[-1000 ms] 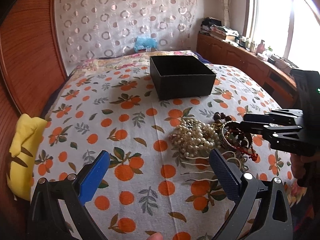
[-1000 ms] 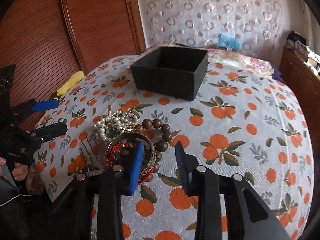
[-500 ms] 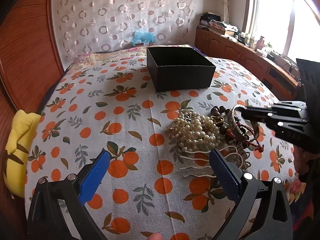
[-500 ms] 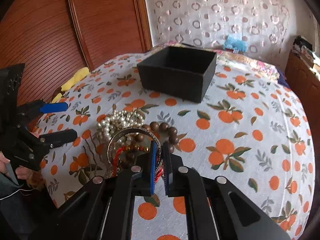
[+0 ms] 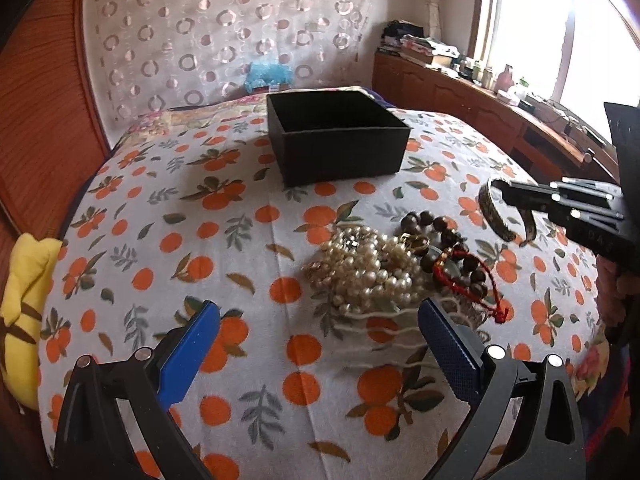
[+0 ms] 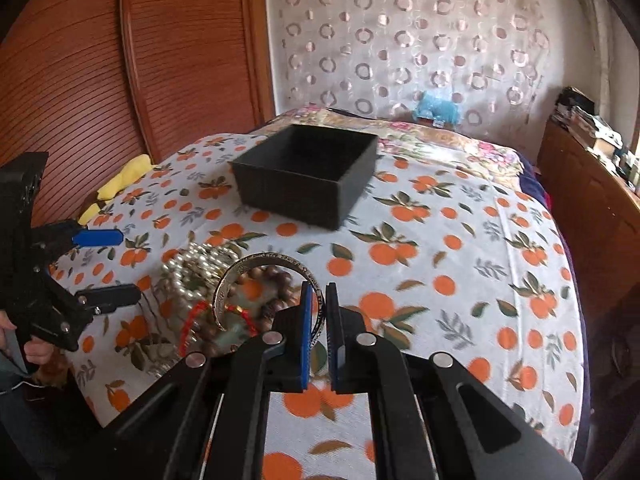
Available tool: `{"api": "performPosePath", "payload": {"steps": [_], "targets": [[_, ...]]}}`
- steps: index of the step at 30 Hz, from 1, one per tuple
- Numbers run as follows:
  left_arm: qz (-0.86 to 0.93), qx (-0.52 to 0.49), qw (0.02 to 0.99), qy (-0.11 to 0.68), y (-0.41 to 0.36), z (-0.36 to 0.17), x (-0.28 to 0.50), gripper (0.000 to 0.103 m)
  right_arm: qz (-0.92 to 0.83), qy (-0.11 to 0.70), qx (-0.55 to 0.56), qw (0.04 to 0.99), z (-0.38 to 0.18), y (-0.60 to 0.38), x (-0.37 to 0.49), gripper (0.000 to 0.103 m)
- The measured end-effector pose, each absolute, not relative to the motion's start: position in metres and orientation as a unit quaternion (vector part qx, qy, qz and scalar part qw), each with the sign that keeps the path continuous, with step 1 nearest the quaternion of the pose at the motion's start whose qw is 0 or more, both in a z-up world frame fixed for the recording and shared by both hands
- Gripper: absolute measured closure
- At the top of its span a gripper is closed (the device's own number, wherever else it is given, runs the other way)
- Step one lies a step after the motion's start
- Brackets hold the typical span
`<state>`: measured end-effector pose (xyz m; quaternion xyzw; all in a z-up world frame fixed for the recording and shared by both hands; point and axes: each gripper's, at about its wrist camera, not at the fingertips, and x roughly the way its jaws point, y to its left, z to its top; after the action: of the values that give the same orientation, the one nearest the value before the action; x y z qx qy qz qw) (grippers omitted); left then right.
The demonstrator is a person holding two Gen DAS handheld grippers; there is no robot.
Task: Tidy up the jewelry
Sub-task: 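Lower the right gripper onto the metal bangles and close on them, then close the left gripper on the red-string bracelet while the right gripper holds the bangles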
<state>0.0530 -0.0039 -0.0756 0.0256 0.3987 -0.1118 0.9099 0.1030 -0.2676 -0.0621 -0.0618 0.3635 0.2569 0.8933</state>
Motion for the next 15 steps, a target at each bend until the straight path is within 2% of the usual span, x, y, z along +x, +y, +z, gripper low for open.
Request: {"api": "performPosePath", "payload": {"steps": [1,3,5,8,15], "targets": [[-0.117,0.025,0.91,0.397,-0.005,-0.074,0.055,0.008,0.254,0.365,-0.06,0.894,-0.064,-0.269,0.103,0.096],[-0.128,0.022,0.911,0.392,-0.008,-0.071,0.058,0.018,0.249,0.369,-0.054,0.894,-0.068,-0.276,0.102,0.096],[-0.138,0.023,0.909,0.392,-0.012,-0.069,0.061,0.036,0.246,0.371,-0.051,0.894,-0.071,-0.28,0.101,0.096],[-0.151,0.036,0.906,0.395,-0.021,-0.068,0.066,0.055,0.244,0.374,-0.049,0.893,-0.075,-0.284,0.099,0.096],[-0.182,0.039,0.903,0.387,-0.042,-0.057,0.062,0.057,0.239,0.373,-0.04,0.895,-0.077,-0.292,0.095,0.096]]}}
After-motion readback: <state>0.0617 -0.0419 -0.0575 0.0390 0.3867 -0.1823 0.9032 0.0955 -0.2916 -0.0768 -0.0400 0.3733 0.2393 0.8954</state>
